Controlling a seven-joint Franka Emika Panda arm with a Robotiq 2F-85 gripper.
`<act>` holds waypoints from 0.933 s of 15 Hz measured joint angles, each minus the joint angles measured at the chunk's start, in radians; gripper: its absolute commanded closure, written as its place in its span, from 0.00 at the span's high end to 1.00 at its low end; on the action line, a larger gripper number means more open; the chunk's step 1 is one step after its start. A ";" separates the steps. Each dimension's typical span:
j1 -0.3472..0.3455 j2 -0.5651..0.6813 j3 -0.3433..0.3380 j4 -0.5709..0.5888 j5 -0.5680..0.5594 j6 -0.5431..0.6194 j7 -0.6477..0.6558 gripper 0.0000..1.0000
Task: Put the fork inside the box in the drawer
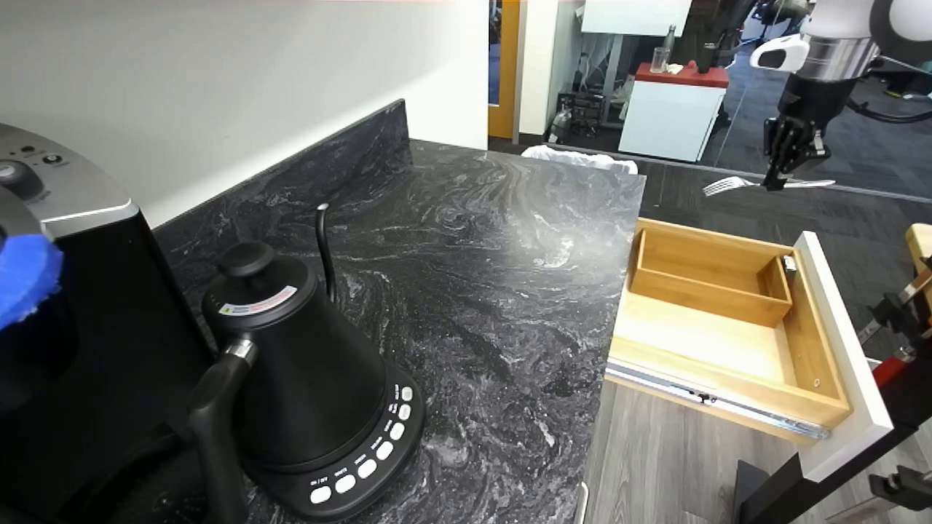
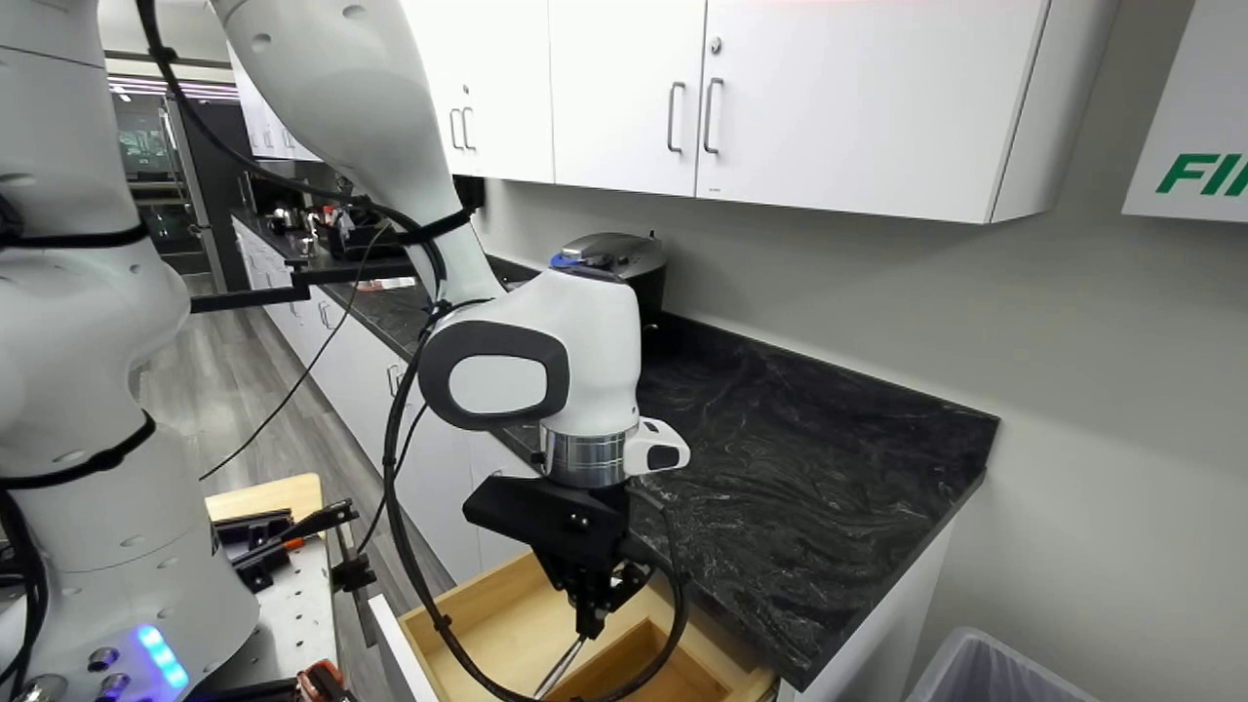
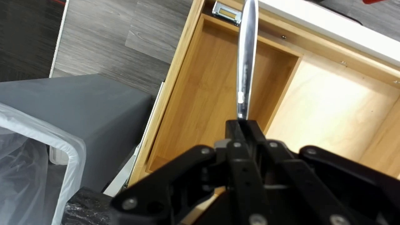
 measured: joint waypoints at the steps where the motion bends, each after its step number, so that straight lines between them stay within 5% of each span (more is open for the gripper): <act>1: -0.001 0.002 -0.002 -0.001 -0.002 0.002 -0.007 0.03; 14: -0.007 0.017 -0.011 -0.001 -0.038 0.004 -0.029 0.03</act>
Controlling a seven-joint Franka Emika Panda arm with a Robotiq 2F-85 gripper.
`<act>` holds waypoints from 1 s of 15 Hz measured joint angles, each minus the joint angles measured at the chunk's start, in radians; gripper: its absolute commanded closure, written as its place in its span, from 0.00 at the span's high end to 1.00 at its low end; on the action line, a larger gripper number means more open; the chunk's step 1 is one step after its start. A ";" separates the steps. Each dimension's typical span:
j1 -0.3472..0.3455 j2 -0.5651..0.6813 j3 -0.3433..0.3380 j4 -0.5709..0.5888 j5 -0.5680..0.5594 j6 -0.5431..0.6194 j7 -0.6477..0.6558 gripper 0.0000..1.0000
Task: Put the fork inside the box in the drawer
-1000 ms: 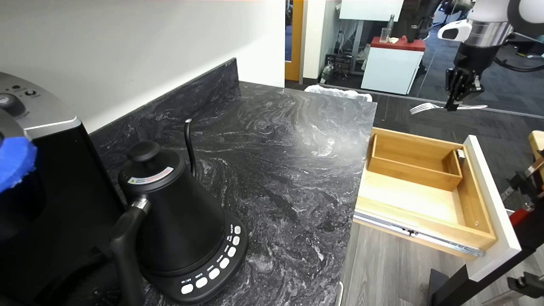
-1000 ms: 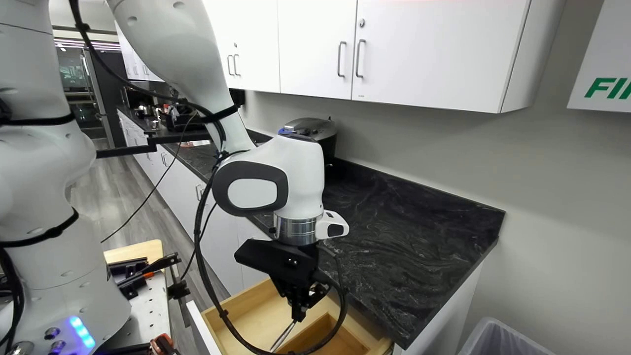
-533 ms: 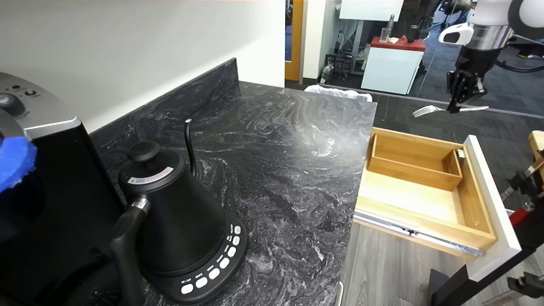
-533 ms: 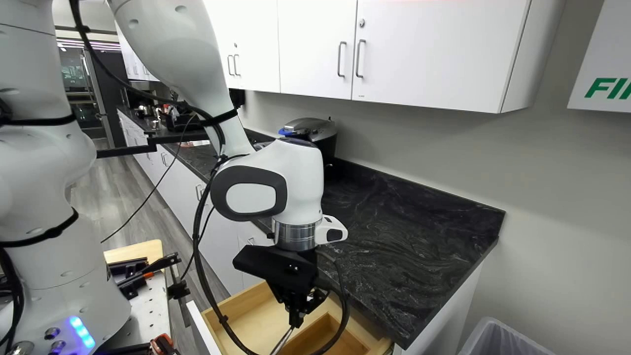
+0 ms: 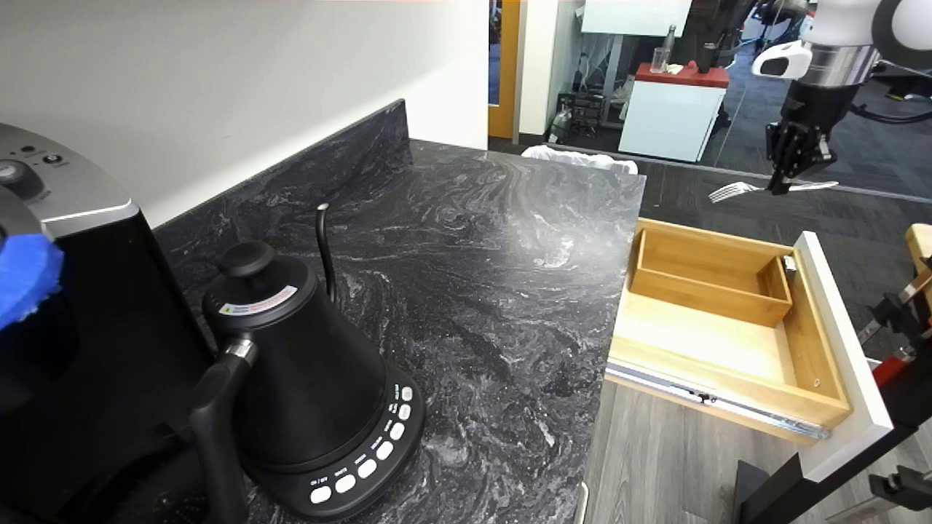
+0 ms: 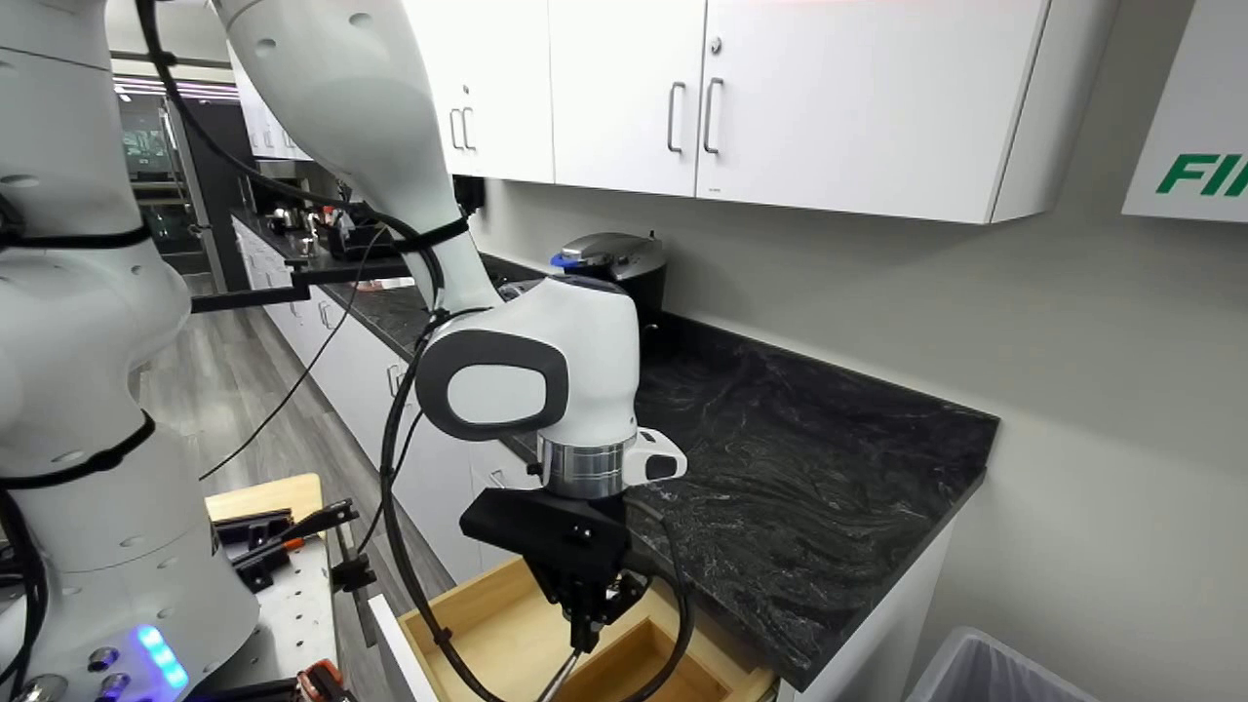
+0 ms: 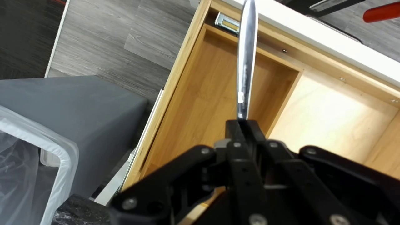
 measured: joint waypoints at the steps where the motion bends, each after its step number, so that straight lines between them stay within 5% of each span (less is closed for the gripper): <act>1: 0.000 0.000 -0.001 0.000 0.000 0.001 0.000 0.04; 15: 0.000 0.001 -0.017 0.000 -0.014 0.030 0.003 0.03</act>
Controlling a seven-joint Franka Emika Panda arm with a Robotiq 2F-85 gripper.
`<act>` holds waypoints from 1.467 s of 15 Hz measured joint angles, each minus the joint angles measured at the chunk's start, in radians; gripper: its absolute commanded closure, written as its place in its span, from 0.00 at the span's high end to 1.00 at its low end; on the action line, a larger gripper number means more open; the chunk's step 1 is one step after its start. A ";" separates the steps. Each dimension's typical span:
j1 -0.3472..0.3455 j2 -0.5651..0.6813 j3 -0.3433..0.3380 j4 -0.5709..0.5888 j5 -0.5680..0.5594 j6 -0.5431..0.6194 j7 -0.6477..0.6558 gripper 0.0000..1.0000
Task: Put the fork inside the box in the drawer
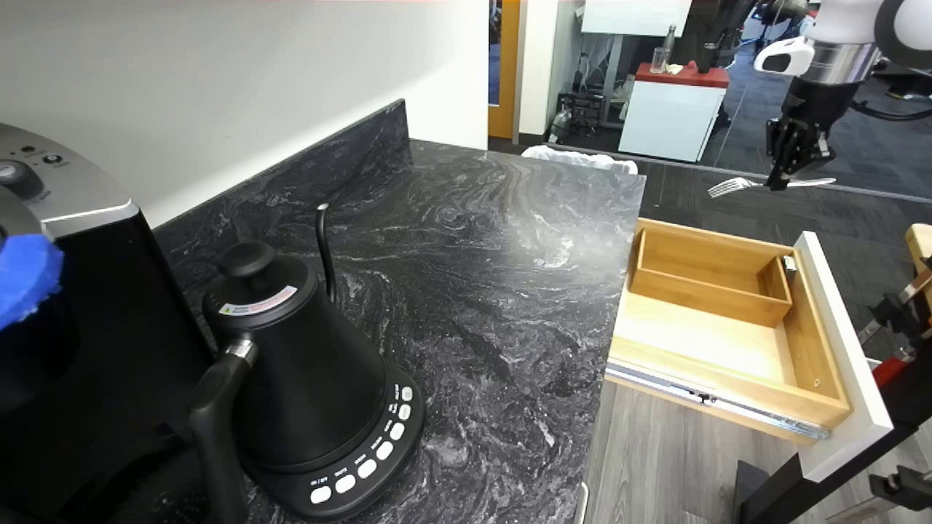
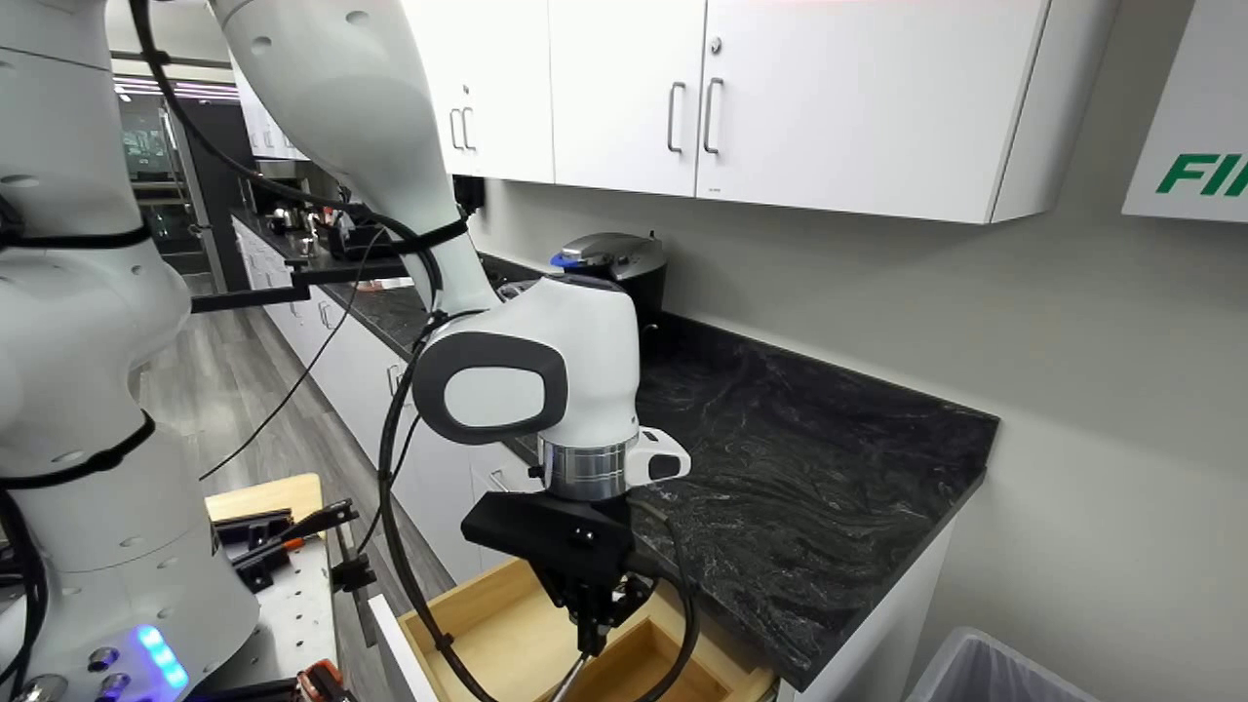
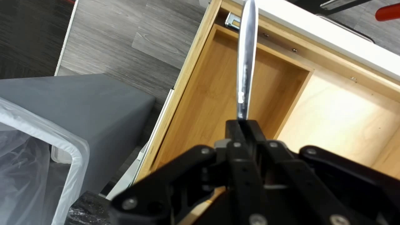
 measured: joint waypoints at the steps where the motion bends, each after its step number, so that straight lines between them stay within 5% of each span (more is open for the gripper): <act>1: 0.000 0.000 0.000 0.000 -0.002 0.000 0.000 0.03; 22: 0.000 0.001 0.003 0.000 -0.041 -0.001 -0.025 0.08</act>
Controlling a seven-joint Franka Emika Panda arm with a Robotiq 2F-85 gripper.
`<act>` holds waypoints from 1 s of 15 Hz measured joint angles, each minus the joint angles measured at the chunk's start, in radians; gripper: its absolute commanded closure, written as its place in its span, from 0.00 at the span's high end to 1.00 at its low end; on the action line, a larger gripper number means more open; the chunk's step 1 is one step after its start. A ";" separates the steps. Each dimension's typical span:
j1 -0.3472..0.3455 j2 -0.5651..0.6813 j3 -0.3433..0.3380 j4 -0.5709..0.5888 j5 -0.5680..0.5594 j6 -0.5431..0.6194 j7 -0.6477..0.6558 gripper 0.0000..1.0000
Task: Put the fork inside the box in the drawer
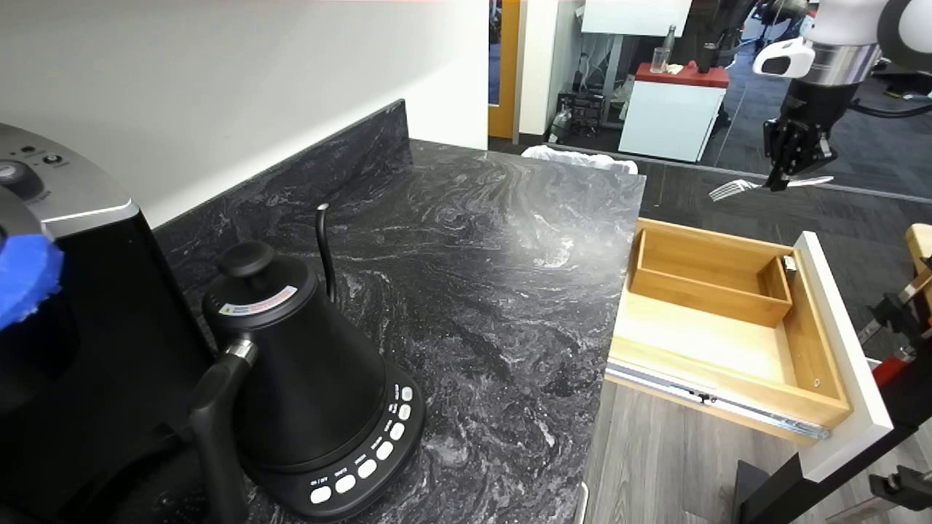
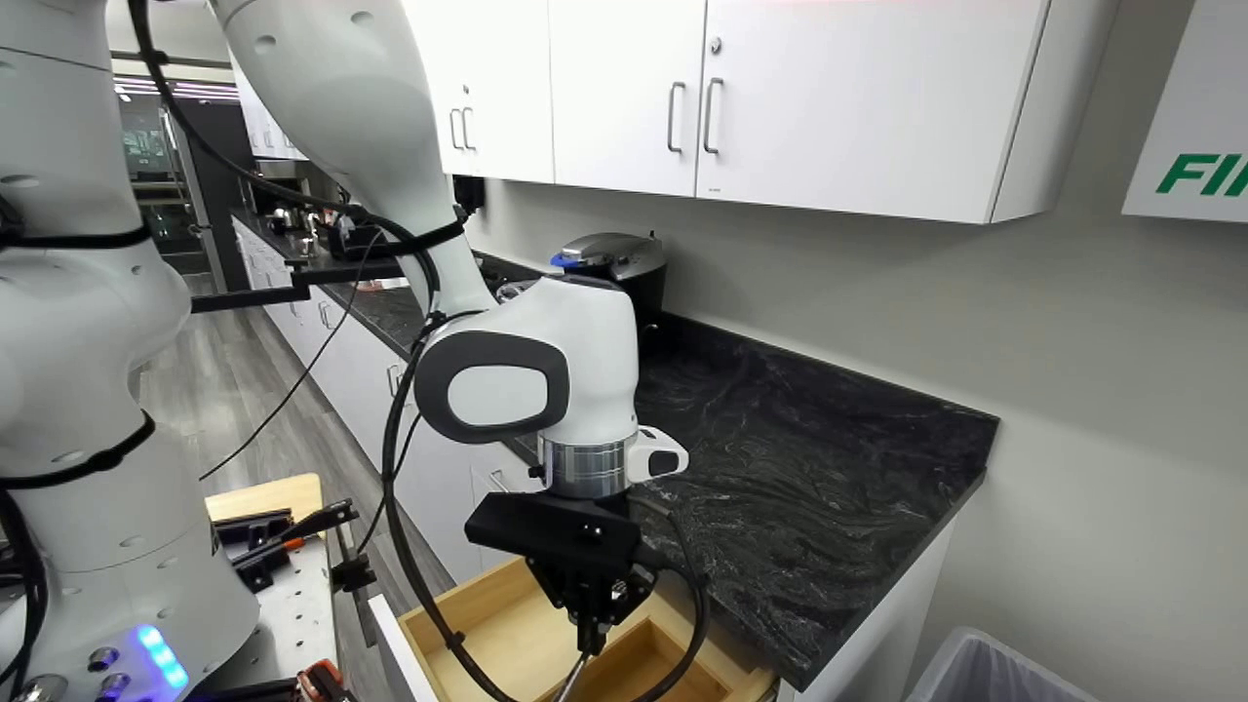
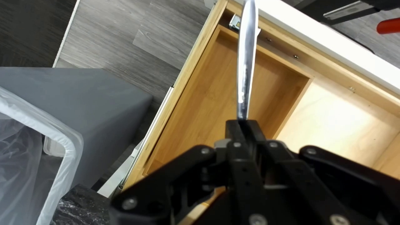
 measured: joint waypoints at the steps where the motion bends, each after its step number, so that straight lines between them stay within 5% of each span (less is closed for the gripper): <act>1: 0.000 0.000 0.000 0.000 0.000 0.000 0.000 0.08; 15: 0.000 0.028 0.019 0.022 0.063 0.025 0.001 0.03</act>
